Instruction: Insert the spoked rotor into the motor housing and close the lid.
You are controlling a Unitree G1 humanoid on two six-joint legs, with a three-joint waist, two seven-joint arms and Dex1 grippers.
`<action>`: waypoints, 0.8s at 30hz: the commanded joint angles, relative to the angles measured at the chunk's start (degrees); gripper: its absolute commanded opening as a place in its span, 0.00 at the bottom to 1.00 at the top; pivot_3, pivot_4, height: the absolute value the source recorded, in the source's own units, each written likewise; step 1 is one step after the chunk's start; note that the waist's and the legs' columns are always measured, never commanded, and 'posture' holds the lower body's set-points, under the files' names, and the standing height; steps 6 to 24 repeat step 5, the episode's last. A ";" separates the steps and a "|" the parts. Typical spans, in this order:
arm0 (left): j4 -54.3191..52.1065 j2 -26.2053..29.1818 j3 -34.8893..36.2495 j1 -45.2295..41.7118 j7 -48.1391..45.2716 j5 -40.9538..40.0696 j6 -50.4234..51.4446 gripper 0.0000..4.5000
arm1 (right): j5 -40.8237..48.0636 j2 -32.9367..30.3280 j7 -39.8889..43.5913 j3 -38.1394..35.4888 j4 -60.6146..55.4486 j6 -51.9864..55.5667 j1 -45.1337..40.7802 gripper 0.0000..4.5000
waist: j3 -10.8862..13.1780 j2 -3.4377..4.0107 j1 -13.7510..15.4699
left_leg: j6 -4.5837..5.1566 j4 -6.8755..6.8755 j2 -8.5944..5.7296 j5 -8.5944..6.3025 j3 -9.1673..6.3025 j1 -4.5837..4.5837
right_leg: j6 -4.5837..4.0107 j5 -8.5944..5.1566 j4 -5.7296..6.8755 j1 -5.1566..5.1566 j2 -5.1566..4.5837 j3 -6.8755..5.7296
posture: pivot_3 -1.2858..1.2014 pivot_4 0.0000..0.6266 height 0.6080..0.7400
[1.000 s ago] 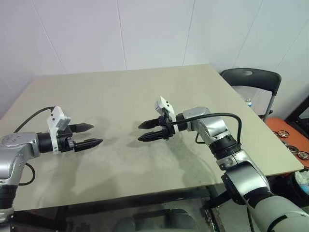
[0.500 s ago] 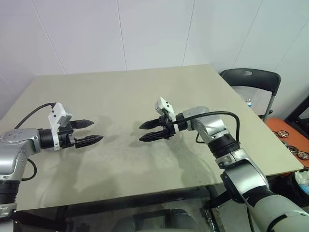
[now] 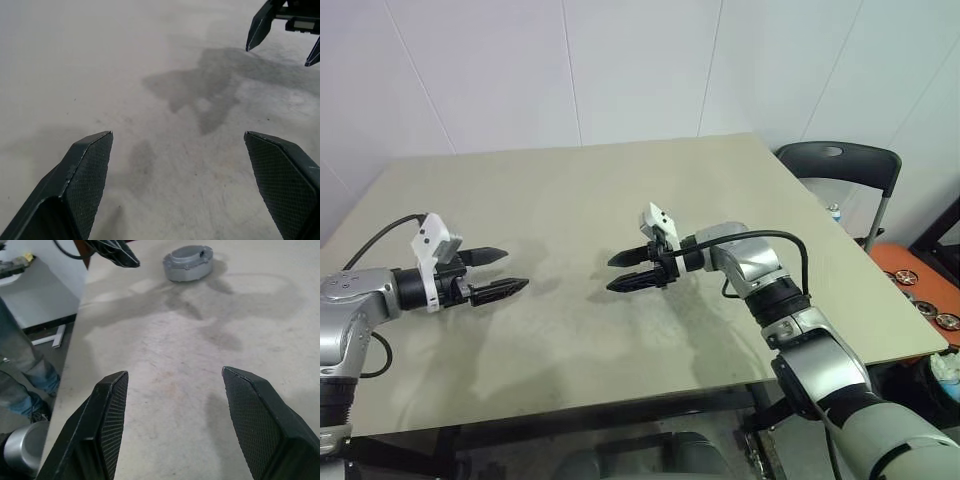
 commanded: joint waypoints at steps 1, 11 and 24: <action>0.44 -1.25 2.74 -0.29 3.15 0.63 -1.50 0.99 | -0.50 1.61 -3.92 -2.78 1.87 -2.80 -1.54 0.70 | -0.02 -0.03 0.02 | 0.00 0.01 0.00 0.00 0.00 -0.01 | 0.00 0.00 0.00 0.00 0.00 0.00 | 0.52 0.00 1.00; -0.08 -2.38 3.13 0.28 5.01 0.73 -1.48 0.99 | -1.16 3.08 -7.75 -4.35 4.60 -4.07 -2.19 0.70 | -0.02 -0.03 0.01 | -0.01 0.02 0.00 0.00 0.00 0.03 | -0.02 0.01 0.02 0.03 0.00 0.00 | 0.52 0.00 1.00; -0.08 -2.38 3.13 0.28 5.01 0.73 -1.48 0.99 | -1.16 3.08 -7.75 -4.35 4.60 -4.07 -2.19 0.70 | -0.02 -0.03 0.01 | -0.01 0.02 0.00 0.00 0.00 0.03 | -0.02 0.01 0.02 0.03 0.00 0.00 | 0.52 0.00 1.00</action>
